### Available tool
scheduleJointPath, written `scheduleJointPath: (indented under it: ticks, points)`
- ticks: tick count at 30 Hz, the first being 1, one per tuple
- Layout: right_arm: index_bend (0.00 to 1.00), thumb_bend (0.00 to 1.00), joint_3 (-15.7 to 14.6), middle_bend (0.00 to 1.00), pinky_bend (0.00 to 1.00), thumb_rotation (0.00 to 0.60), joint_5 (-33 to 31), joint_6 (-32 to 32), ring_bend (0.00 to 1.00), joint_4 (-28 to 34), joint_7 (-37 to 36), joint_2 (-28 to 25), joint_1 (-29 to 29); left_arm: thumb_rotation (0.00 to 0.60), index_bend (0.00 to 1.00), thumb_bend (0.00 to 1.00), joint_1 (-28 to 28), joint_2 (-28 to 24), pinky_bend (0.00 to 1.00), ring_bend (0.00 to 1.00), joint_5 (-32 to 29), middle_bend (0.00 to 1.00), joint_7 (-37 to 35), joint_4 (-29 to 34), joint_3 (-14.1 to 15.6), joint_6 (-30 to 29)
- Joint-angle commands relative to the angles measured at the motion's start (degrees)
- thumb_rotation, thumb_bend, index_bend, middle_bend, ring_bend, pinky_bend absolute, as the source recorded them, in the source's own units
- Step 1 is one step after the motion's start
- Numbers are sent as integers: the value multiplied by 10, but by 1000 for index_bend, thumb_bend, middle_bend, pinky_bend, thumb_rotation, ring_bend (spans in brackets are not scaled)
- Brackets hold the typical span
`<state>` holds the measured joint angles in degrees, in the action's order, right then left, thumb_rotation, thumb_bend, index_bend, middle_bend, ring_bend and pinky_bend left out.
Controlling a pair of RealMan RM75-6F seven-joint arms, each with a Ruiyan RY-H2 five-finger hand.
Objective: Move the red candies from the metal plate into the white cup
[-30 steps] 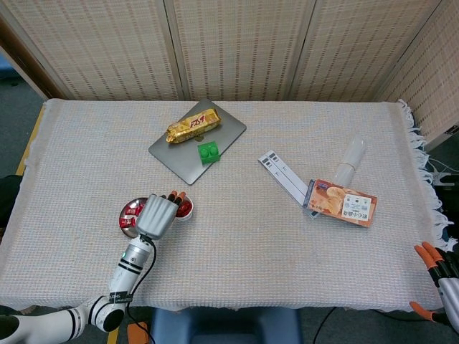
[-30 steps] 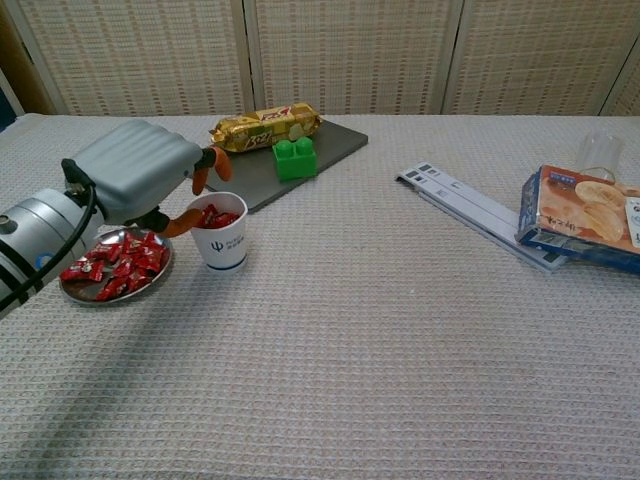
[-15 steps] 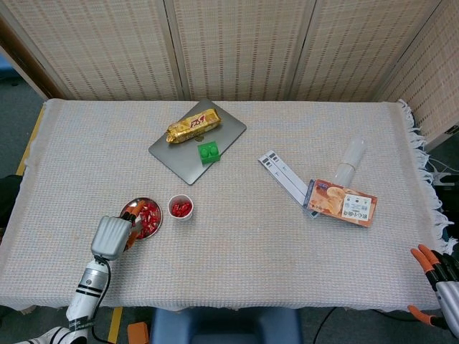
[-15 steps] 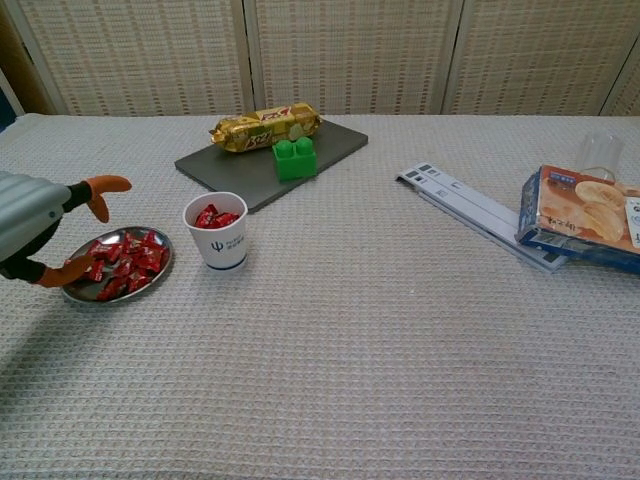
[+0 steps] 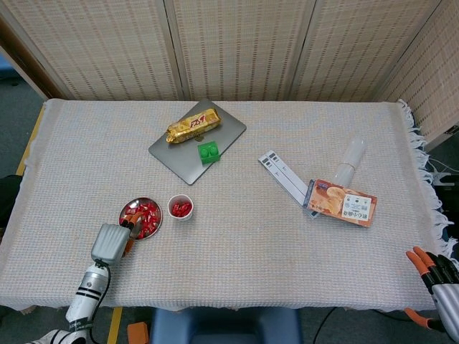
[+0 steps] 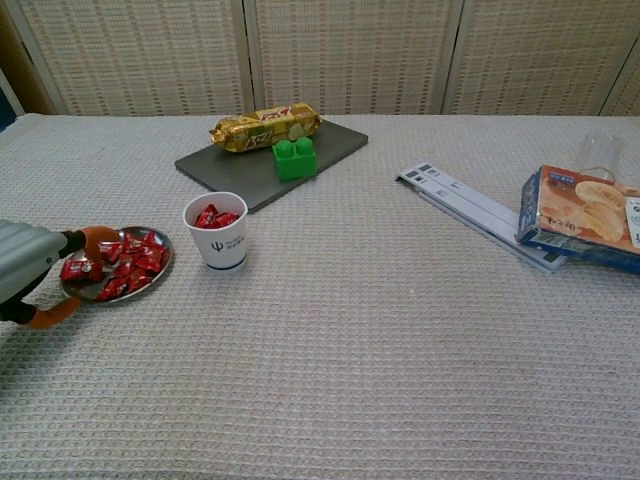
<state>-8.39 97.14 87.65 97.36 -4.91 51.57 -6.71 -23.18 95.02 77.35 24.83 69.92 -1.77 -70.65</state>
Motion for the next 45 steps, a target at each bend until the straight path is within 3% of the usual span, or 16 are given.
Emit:
scheduleJointPath:
  ticks: [1, 9, 17, 24, 37, 45]
  points:
    - [0, 43, 0, 0, 34, 600, -1, -1, 0, 0, 1, 0, 0, 600, 136, 408, -8, 14, 1000, 732, 1, 255, -10, -18, -10, 7]
    - [0, 43, 2, 0, 38, 600, -8, -6, 0, 3, 6, 1, 2, 600, 154, 409, -18, 13, 1000, 732, 27, 271, -16, -7, -15, -5]
    - [0, 43, 4, 0, 39, 600, -14, -7, 0, 4, 8, 2, 2, 600, 160, 410, -32, 34, 1000, 732, 13, 270, -7, -29, -22, 28]
    - [0, 44, 5, 0, 40, 600, -16, -8, 0, 5, 10, 2, 2, 600, 233, 410, -42, 49, 1000, 732, 8, 302, 1, -59, -29, 39]
    - [0, 43, 6, 0, 51, 600, -20, -12, 0, 7, 14, 3, 4, 600, 410, 407, -42, 50, 1000, 736, 5, 476, 18, -68, -30, 37]
    - [0, 43, 6, 0, 57, 600, -21, -13, 0, 8, 16, 4, 4, 600, 444, 407, -43, 47, 1000, 738, -6, 500, 25, -69, -33, 47]
